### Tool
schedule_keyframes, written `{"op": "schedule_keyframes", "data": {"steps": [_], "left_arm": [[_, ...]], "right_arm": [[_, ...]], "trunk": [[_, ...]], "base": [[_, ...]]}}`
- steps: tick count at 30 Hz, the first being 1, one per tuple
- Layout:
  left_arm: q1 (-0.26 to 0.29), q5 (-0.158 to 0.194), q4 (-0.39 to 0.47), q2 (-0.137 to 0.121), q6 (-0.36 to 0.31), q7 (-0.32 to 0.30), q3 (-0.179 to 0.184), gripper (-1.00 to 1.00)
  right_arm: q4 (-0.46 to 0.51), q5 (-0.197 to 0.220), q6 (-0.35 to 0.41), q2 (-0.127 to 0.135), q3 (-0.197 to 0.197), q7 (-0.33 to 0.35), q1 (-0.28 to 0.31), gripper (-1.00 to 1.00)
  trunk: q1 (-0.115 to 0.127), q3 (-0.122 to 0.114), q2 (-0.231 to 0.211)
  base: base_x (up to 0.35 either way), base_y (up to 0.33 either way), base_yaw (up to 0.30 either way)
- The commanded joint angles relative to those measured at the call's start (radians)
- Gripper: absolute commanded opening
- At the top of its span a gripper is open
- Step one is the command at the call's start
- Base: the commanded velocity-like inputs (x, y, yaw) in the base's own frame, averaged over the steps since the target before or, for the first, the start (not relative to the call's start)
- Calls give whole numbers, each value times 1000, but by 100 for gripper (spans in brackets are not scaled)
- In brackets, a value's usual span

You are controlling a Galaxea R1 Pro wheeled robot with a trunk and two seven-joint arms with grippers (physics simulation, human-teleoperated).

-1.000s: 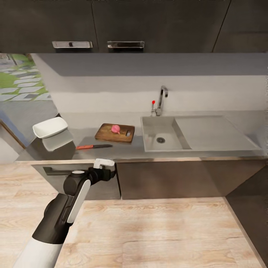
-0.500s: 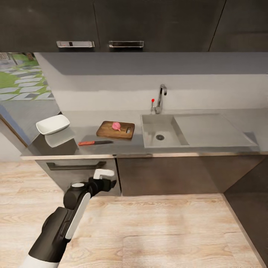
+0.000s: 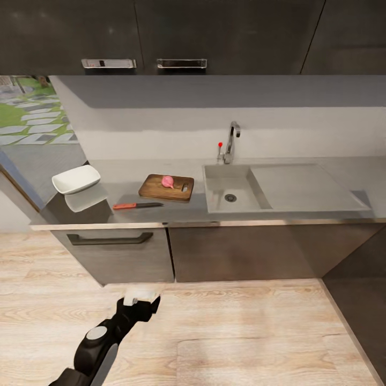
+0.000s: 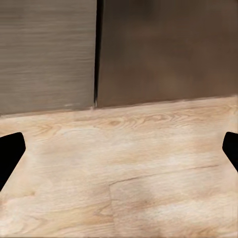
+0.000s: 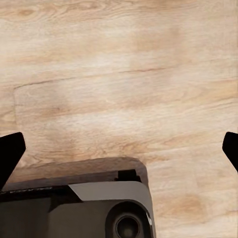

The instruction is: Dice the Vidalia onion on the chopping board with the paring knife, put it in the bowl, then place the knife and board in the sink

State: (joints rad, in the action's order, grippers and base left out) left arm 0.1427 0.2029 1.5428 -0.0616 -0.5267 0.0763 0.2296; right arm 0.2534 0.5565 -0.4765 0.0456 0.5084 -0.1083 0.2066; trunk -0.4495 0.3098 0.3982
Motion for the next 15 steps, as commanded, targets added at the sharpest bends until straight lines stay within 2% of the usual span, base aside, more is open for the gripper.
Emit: {"op": "schedule_keyframes", "data": {"steps": [1, 2, 5, 7, 9, 10, 15], "left_arm": [[-16, 10, 2, -3, 10, 8, 2, 100], [-54, 9, 0, -6, 31, 8, 2, 100], [-88, 9, -1, -8, 66, 8, 1, 100], [-125, 9, -1, -12, 140, 11, 1, 100], [-172, 9, -2, -18, 226, 12, 0, 100], [-218, 9, -4, -23, 292, 12, 0, 100], [-305, 8, -15, -30, 416, 13, 1, 100]], "right_arm": [[15, 2, -3, 1, 8, -9, 1, 100], [44, 1, -4, 3, 8, -10, 1, 100], [56, 1, -5, 4, 10, -10, 1, 100], [60, 1, -17, 9, 9, -10, 1, 100], [61, 2, -45, 26, 9, -10, 1, 100], [61, 2, -64, 37, 9, -10, 1, 100], [58, 2, -79, 48, 9, -9, 1, 100]], "trunk": [[-1, 2, 2], [-1, 2, 2], [-1, 2, 2], [-1, 2, 2], [-1, 2, 2], [-1, 2, 2], [-1, 2, 2]], "base": [[0, 0, 0], [0, 0, 0], [0, 0, 0], [0, 0, 0], [0, 0, 0], [0, 0, 0], [0, 0, 0]]}}
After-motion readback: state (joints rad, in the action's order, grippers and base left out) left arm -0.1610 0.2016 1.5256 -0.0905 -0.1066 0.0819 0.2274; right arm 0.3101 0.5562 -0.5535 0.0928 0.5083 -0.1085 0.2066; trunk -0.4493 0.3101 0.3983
